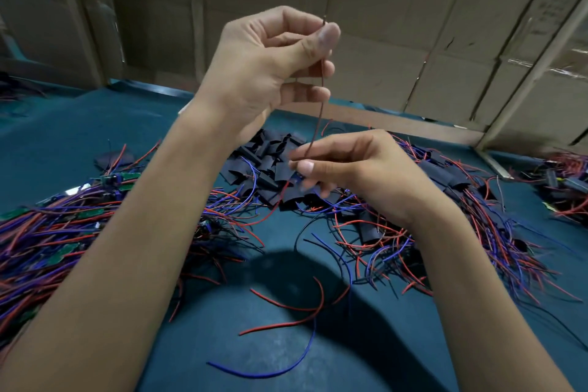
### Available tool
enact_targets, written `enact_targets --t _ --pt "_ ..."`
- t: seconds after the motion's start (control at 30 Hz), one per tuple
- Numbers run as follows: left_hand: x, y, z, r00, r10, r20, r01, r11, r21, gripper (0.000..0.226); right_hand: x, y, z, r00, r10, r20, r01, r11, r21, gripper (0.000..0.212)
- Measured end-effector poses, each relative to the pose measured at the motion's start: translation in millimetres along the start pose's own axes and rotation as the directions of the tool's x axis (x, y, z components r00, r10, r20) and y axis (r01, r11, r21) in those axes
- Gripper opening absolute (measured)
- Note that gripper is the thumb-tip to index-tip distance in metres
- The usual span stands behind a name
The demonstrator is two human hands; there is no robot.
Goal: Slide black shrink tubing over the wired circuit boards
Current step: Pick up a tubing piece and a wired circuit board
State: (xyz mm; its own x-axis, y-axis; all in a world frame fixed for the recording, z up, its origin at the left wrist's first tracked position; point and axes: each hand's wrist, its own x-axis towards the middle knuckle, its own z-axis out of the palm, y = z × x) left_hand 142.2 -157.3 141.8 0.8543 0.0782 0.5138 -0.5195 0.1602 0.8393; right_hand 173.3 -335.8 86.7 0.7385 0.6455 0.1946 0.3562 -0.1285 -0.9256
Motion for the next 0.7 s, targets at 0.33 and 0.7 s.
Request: enact_targets --t 0.33,0.7 --pt "13 -66 -59 0.94 -0.323 -0.105 0.291 0.605 0.741 0.018 -17 -18 -43 0.975 -0.05 -0.217 0.118 0.943 0.312 0.007" --pt "4 -106 -49 0.709 -0.704 -0.044 0.116 0.054 0.992 0.032 -24 -19 -64 0.894 0.071 -0.442 0.131 0.903 0.41 0.003"
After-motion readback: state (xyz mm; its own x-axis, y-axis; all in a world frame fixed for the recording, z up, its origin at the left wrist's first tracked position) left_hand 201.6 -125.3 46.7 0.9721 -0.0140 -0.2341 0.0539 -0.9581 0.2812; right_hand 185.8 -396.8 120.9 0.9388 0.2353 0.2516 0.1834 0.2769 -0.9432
